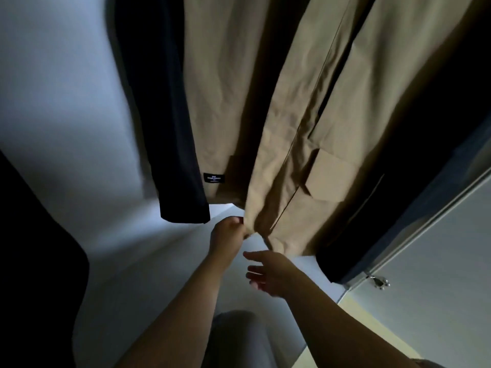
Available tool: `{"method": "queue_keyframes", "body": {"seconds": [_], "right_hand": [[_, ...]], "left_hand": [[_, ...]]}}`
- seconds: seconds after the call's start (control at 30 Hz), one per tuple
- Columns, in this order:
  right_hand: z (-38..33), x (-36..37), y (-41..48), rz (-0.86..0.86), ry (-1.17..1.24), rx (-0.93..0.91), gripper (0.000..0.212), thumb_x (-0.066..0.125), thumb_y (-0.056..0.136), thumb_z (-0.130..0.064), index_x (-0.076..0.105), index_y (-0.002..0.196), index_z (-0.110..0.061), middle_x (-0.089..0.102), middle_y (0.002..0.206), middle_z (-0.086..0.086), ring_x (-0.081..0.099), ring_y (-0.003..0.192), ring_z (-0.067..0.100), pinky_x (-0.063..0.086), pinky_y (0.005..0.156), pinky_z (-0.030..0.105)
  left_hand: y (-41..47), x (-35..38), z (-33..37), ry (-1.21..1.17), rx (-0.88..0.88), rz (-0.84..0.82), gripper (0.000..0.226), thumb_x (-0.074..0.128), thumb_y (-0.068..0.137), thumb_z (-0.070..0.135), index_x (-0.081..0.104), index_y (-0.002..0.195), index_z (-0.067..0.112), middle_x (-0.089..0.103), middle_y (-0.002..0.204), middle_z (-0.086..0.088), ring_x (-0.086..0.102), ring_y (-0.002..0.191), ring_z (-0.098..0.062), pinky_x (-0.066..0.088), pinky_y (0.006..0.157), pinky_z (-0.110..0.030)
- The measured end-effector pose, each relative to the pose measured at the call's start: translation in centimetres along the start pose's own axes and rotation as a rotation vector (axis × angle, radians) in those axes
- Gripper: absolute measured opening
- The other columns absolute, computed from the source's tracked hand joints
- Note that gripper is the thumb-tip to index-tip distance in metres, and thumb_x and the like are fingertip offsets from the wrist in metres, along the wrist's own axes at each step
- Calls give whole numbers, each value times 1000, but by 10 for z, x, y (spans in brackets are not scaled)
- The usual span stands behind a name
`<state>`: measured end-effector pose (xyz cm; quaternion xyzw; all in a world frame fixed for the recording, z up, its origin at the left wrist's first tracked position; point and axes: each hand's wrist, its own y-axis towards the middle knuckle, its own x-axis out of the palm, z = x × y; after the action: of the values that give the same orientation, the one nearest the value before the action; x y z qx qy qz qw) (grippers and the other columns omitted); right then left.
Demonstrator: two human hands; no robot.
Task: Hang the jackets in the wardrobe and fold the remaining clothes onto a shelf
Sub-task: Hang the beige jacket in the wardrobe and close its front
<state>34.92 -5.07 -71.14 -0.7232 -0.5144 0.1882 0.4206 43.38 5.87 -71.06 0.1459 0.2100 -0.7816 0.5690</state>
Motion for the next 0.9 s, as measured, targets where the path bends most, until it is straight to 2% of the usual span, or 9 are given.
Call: {"method": "queue_keyframes", "body": {"seconds": [0.03, 0.1, 0.23, 0.33, 0.47, 0.57, 0.7, 0.8, 0.9], "right_hand": [[6, 0, 6, -49, 183, 28, 43, 84, 78, -15, 55, 110, -8, 62, 121, 17, 63, 106, 32, 55, 89, 41], [15, -1, 17, -95, 481, -19, 33, 74, 81, -7, 59, 111, -10, 60, 123, 15, 58, 116, 35, 48, 104, 49], [21, -7, 34, -43, 710, -222, 35, 61, 85, -6, 66, 120, -8, 68, 121, 4, 60, 121, 27, 44, 108, 47], [20, -13, 37, -81, 692, -313, 29, 63, 91, -18, 69, 119, -13, 73, 122, 1, 61, 122, 24, 41, 108, 45], [24, -26, 45, -58, 595, -397, 26, 54, 98, -24, 64, 118, -11, 70, 126, 12, 67, 117, 23, 40, 109, 44], [26, -37, 48, -60, 552, -424, 33, 50, 104, -29, 64, 124, -6, 72, 122, 13, 70, 112, 23, 42, 109, 42], [22, -49, 45, -55, 445, -446, 38, 43, 108, -36, 59, 133, -12, 71, 124, 11, 72, 105, 25, 52, 87, 37], [20, -56, 45, -48, 406, -483, 31, 45, 108, -33, 62, 126, -15, 72, 116, 8, 73, 89, 23, 57, 74, 34], [26, -57, 43, -160, 437, -471, 29, 53, 99, -17, 62, 122, -2, 67, 121, 17, 66, 104, 28, 55, 93, 35]], "left_hand": [[-3, 4, -3, -54, -31, -15, 22, 63, 90, 16, 70, 71, 25, 68, 72, 10, 61, 76, -18, 44, 66, -26], [-8, 9, -8, -98, -39, -38, 24, 67, 90, 22, 67, 66, 23, 67, 66, 10, 65, 74, -16, 46, 68, -25], [-11, 17, -17, -180, -30, -16, 13, 69, 93, 34, 75, 91, 23, 74, 87, 10, 69, 86, -13, 53, 82, -28], [-12, 22, -25, -287, -72, 18, 24, 71, 90, 39, 75, 107, 23, 76, 96, 11, 70, 93, -12, 56, 86, -30], [-12, 39, -32, -329, -174, 69, 51, 69, 88, 55, 65, 126, 22, 70, 107, 11, 65, 93, -5, 52, 80, -23], [-7, 47, -35, -435, -318, 9, 66, 76, 82, 55, 61, 135, 20, 70, 115, 2, 66, 104, -17, 55, 91, -34], [-1, 46, -44, -637, -430, -191, 53, 87, 76, 42, 69, 119, 17, 70, 106, 5, 59, 95, -13, 49, 81, -30], [1, 48, -51, -710, -389, -305, 32, 87, 77, 30, 73, 102, 15, 63, 89, 3, 40, 68, -10, 30, 57, -25], [3, 50, -51, -741, -340, -251, 27, 86, 78, 27, 70, 98, 15, 55, 86, -2, 36, 61, -10, 27, 56, -26]]}}
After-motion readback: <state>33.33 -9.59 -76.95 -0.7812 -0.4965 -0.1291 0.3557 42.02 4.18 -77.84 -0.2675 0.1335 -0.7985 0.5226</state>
